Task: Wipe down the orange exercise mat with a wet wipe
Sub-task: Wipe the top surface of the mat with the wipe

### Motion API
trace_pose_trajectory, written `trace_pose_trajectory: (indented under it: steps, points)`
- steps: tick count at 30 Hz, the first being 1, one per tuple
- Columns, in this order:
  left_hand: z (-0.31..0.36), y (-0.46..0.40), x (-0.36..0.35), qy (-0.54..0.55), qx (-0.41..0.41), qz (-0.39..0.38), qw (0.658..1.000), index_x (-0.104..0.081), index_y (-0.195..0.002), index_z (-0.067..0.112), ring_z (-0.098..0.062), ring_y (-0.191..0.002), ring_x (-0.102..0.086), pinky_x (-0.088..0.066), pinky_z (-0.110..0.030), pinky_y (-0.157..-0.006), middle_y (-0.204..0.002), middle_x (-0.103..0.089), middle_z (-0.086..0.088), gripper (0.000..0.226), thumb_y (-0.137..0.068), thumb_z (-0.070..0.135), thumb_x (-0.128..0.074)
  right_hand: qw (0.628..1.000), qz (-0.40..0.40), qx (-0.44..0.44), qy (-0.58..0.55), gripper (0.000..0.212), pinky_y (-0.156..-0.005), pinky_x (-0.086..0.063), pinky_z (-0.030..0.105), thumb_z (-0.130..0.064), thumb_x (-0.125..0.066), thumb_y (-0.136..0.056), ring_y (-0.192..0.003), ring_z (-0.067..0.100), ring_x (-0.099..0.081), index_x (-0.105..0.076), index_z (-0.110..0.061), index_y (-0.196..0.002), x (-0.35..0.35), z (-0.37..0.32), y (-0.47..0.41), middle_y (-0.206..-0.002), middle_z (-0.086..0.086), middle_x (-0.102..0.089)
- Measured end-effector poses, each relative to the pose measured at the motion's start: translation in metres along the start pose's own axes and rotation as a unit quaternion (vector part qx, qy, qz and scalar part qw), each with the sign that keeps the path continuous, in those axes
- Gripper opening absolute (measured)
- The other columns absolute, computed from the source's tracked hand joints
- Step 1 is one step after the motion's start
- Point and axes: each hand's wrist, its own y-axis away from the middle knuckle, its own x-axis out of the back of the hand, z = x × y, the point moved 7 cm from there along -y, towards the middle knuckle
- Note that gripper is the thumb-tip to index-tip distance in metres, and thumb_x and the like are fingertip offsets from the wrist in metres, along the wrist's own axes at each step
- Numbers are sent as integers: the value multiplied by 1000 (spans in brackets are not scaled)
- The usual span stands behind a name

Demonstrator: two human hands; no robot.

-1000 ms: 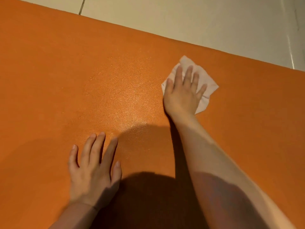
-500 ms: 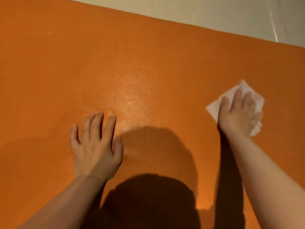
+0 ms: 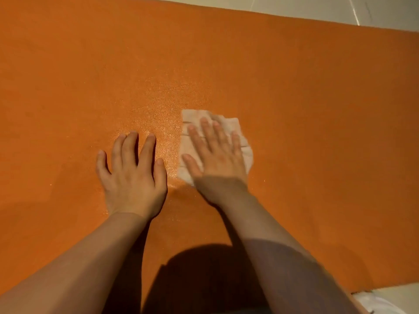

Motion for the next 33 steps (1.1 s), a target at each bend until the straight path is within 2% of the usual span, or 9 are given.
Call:
trace_pose_trajectory:
  steps: [6,10,12,15,19,24,28,30,33]
  points:
    - [-2,0,-1,-2,-2,-12,1000,-46,-142,21,-29,-144,-26,-11,-56,-115,-149,-39,-13,52,-94,38,-34,950,19,-311,-3,74,-121,5,48,-62,-12,-91,-152,20,1,-10,-29,-157,36,170,82,-165,3,-3]
    - [0,-3,-4,-20,-7,-29,999,-40,-146,23,-28,-146,-21,-8,-54,-116,-152,-34,-11,55,-96,42,-28,920,46,-389,-24,67,-119,7,55,-57,-12,-100,-151,23,7,-4,-25,-158,31,166,115,-165,4,4]
    - [1,-3,-4,-33,-8,-45,998,-36,-149,23,-27,-147,-18,-5,-54,-117,-155,-30,-10,57,-97,44,-23,929,40,-367,-29,64,-118,10,56,-55,-12,-101,-151,23,11,-2,-26,-158,21,132,101,-165,3,7]
    - [0,-5,-2,-24,0,-103,994,-26,-154,26,-23,-151,-7,2,-52,-118,-162,-17,-7,53,-104,43,-24,976,23,-216,3,67,-117,11,58,-55,-6,-96,-151,26,8,-5,-28,-157,2,46,77,-165,2,3]
    - [-7,-3,22,-54,-34,-253,965,-10,-157,31,-23,-152,-2,-3,-50,-120,-165,-5,-2,66,-101,51,-37,997,24,-72,-3,63,-115,-6,61,-52,-19,-97,-150,29,-18,-30,-26,-153,-17,-57,106,-161,6,-25]
    - [21,61,77,-269,-286,-368,843,-5,-156,34,-27,-140,-32,-27,-44,-113,-156,-28,-3,67,-100,53,-37,1000,-11,1,9,61,-118,-6,50,-56,-20,-99,-149,21,-18,-26,-30,-154,-19,-32,150,-161,1,-24]
    - [13,119,133,-299,-381,-508,712,-20,-153,40,-24,-131,-44,-37,-37,-105,-148,-40,2,56,-101,55,-35,982,-16,-186,4,70,-119,12,40,-64,-3,-94,-151,15,6,-7,-34,-156,0,73,193,-164,-4,1]
    - [0,133,160,-259,-347,-540,722,-25,-149,45,-19,-129,-47,-38,-31,-102,-147,-42,11,53,-100,59,-35,965,-24,-261,2,74,-120,10,43,-64,0,-92,-151,17,9,-5,-31,-157,8,100,214,-164,-3,5]
    - [-23,129,165,-141,-245,-491,824,-35,-144,45,-7,-114,-51,-40,-26,-91,-140,-47,19,47,-99,58,-37,952,-40,-304,-11,74,-120,5,50,-59,3,-92,-151,21,11,-1,-26,-158,6,85,229,-164,1,8]
